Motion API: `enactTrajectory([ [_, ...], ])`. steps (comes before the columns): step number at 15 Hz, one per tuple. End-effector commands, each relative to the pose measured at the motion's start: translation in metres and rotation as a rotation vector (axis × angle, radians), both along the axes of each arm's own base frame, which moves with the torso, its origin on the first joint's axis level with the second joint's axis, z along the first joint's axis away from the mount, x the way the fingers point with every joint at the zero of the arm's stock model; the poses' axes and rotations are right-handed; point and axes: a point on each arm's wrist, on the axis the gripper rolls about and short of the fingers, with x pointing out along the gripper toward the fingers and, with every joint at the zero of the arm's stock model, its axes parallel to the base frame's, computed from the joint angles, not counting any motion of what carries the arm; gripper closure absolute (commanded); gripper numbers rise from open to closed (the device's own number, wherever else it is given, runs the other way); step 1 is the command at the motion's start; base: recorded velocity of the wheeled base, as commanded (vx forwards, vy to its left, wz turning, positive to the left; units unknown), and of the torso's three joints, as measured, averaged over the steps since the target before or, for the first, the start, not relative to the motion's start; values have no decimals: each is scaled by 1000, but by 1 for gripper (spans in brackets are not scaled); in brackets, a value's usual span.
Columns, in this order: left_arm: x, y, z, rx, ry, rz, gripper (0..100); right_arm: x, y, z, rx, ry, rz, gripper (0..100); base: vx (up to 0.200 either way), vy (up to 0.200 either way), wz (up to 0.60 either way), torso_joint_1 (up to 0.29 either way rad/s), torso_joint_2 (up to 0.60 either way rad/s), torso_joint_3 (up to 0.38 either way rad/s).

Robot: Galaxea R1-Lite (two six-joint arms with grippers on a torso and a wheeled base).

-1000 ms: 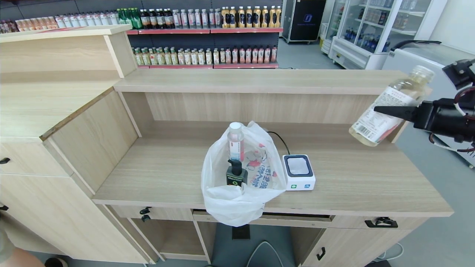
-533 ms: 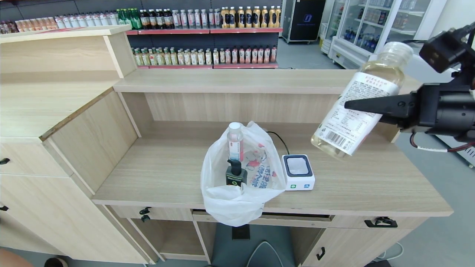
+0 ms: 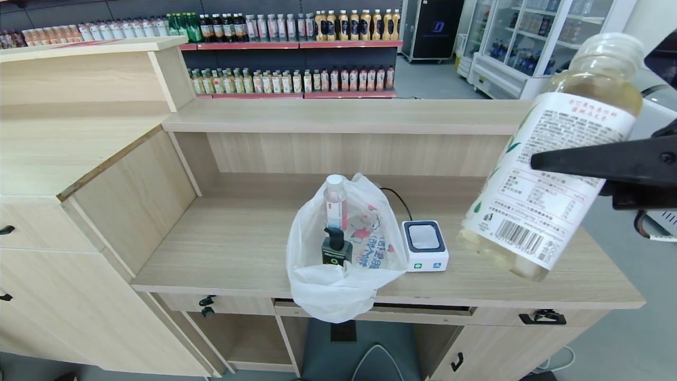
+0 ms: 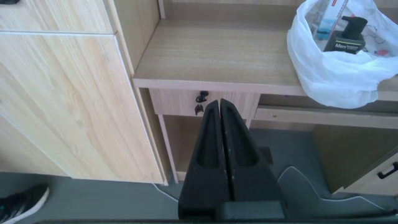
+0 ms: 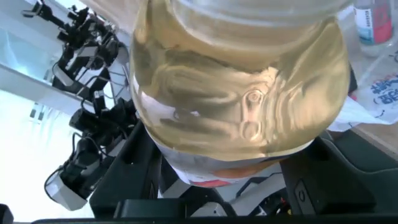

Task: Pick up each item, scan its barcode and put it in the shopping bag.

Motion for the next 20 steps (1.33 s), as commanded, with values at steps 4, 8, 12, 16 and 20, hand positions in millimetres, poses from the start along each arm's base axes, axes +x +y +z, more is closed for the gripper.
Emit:
enactTrajectory([
  [4, 0, 0, 0, 0, 0, 1, 100, -22, 2, 4, 14, -37, 62, 100, 0, 0, 0, 0, 0, 0],
  [8, 0, 0, 0, 0, 0, 1, 100, -38, -1, -11, -9, -42, 93, 100, 0, 0, 0, 0, 0, 0],
  [12, 0, 0, 0, 0, 0, 1, 100, -48, -6, -18, -12, -38, 93, 100, 0, 0, 0, 0, 0, 0],
  [16, 0, 0, 0, 0, 0, 1, 100, -59, -14, -22, -22, -38, 73, 100, 0, 0, 0, 0, 0, 0],
  [20, 0, 0, 0, 0, 0, 1, 100, -66, -21, -36, -100, -37, -6, 100, 0, 0, 0, 0, 0, 0],
])
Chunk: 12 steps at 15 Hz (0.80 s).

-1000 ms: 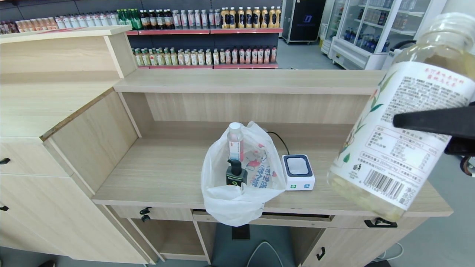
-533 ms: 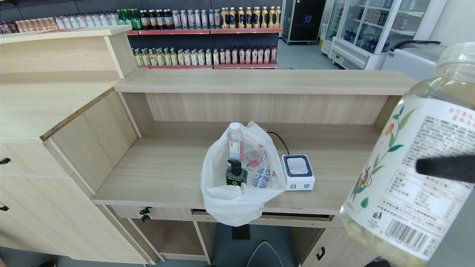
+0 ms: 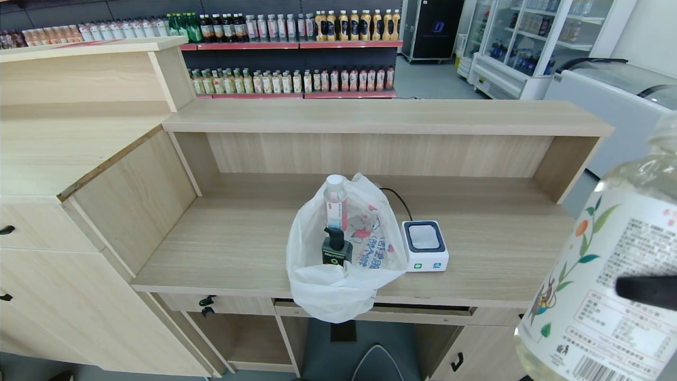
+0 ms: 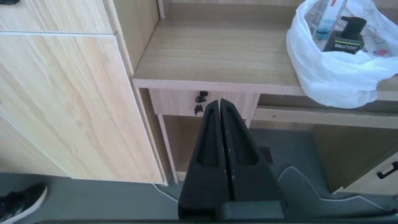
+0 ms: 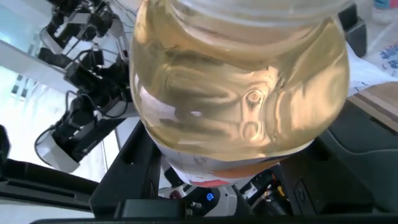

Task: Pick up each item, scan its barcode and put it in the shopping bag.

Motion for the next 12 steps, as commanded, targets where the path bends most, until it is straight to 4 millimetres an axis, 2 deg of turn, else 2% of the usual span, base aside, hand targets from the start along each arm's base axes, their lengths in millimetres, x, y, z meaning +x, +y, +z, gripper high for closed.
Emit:
enactTrajectory([
  [1, 0, 0, 0, 0, 0, 1, 100, -2, -2, -5, -16, -14, -18, 100, 0, 0, 0, 0, 0, 0],
  [12, 0, 0, 0, 0, 0, 0, 100, -1, -1, 1, -7, -37, -17, 100, 0, 0, 0, 0, 0, 0],
])
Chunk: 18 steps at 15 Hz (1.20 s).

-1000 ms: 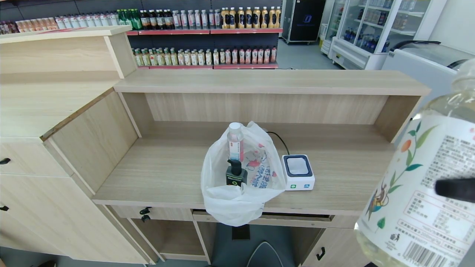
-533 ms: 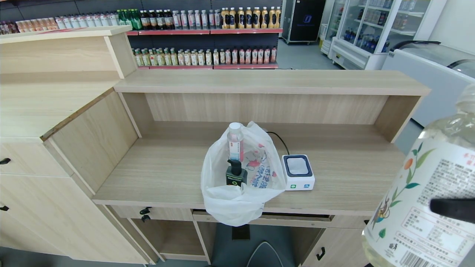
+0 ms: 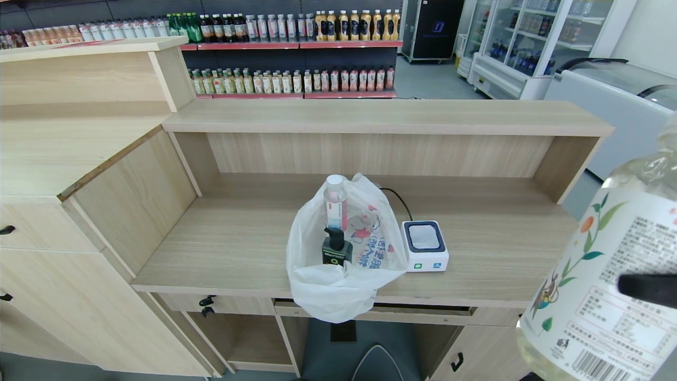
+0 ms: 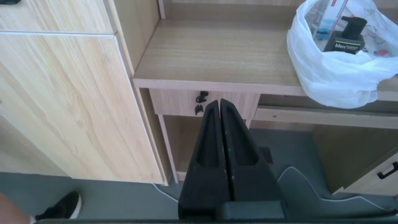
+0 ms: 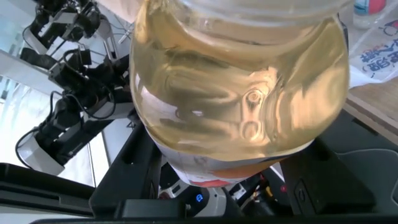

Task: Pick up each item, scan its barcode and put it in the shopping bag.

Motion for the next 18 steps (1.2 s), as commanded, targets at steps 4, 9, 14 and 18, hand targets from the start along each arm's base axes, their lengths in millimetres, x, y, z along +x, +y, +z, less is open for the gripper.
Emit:
enactTrajectory([
  [4, 0, 0, 0, 0, 0, 1, 100, 2, -3, 1, -1, -4, -34, 100, 0, 0, 0, 0, 0, 0],
  [9, 0, 0, 0, 0, 0, 1, 100, 52, -24, -21, -190, -152, -447, 100, 0, 0, 0, 0, 0, 0],
  [14, 0, 0, 0, 0, 0, 0, 100, 110, -76, -56, -441, -291, -940, 100, 0, 0, 0, 0, 0, 0],
  [18, 0, 0, 0, 0, 0, 1, 100, 126, -90, -66, -549, -307, -1202, 100, 0, 0, 0, 0, 0, 0],
])
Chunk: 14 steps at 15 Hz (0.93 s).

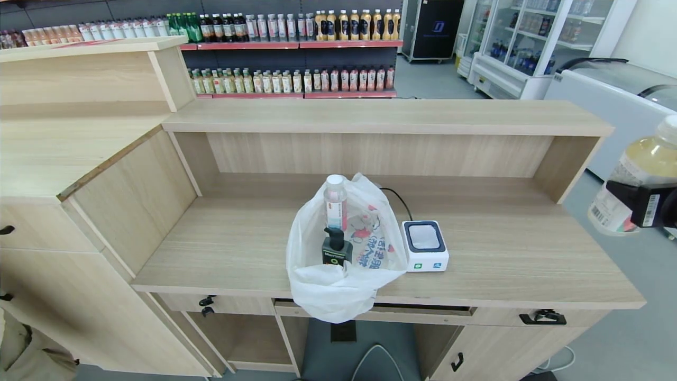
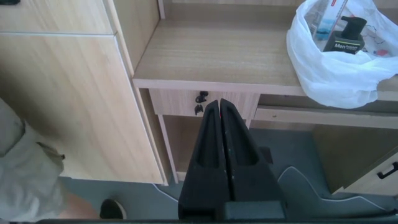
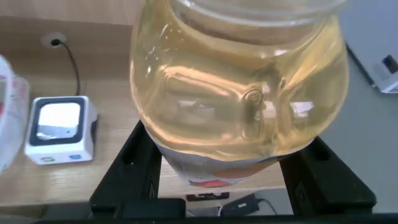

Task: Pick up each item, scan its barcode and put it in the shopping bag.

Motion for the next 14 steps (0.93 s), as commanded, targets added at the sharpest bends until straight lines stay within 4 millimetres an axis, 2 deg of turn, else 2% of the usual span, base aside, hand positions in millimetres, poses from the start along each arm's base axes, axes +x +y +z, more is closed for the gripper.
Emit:
enactTrajectory([
  [1, 0, 0, 0, 0, 0, 1, 100, 15, -7, -17, -31, 46, -50, 100, 0, 0, 0, 0, 0, 0],
  [5, 0, 0, 0, 0, 0, 1, 100, 18, -17, -25, -208, 3, -93, 100, 0, 0, 0, 0, 0, 0],
  [10, 0, 0, 0, 0, 0, 1, 100, 20, -39, -33, -440, 107, -136, 100, 0, 0, 0, 0, 0, 0],
  [11, 0, 0, 0, 0, 0, 1, 100, 22, -40, -35, -467, 115, -98, 100, 0, 0, 0, 0, 0, 0],
  [14, 0, 0, 0, 0, 0, 1, 100, 26, -41, -41, -546, 138, -65, 100, 0, 0, 600, 2, 1, 1],
])
